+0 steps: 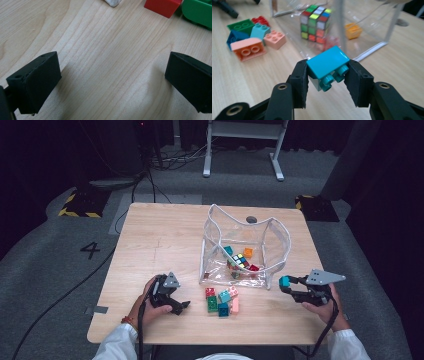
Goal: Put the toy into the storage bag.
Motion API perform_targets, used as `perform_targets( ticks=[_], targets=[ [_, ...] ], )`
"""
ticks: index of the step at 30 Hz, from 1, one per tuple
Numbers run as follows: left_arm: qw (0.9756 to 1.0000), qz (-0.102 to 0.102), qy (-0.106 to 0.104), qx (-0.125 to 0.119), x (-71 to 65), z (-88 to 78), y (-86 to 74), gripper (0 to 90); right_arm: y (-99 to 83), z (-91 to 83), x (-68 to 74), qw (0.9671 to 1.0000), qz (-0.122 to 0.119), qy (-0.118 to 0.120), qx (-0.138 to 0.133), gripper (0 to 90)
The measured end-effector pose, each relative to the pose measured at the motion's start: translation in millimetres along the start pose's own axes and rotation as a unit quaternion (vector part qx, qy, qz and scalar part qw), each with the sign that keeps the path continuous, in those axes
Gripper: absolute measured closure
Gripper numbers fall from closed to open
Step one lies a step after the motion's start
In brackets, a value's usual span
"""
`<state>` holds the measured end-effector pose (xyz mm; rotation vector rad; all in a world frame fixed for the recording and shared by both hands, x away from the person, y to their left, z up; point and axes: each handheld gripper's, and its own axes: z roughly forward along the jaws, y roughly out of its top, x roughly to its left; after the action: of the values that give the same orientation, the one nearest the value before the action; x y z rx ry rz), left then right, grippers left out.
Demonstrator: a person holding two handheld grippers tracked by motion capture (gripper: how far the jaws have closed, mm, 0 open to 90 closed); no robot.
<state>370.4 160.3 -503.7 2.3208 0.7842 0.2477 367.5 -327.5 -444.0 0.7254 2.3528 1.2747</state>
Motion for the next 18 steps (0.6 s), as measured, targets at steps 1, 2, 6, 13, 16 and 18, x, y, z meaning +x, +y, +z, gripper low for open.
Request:
perform_targets(
  ticks=[1,2,6,13,16,18],
  targets=[
    [1.0000,0.000,0.000,0.000,0.0,0.0,0.0,0.3,0.0,0.0,0.0,1.0000,0.000,0.000,0.000,55.0],
    [1.0000,0.000,0.000,0.000,0.0,0.0,0.0,0.3,4.4,-6.1,-6.7,0.9999,0.008,-0.007,-0.009,55.0],
    [1.0000,0.000,0.000,0.000,0.0,0.0,0.0,0.3,14.7,-17.6,-15.9,0.9995,0.010,-0.024,-0.019,55.0],
    [1.0000,0.000,0.000,-0.001,0.1,0.1,0.0,0.3,40.3,-36.8,-36.6,0.9980,0.020,-0.044,-0.040,55.0],
    [1.0000,0.001,0.001,-0.001,0.2,0.1,0.0,0.3,48.9,-39.4,-42.2,0.9977,0.017,-0.051,-0.042,55.0],
    [1.0000,0.001,0.001,-0.001,0.2,0.0,0.0,0.3,54.9,-41.5,-46.6,0.9974,0.022,-0.047,-0.050,55.0]
  ],
)
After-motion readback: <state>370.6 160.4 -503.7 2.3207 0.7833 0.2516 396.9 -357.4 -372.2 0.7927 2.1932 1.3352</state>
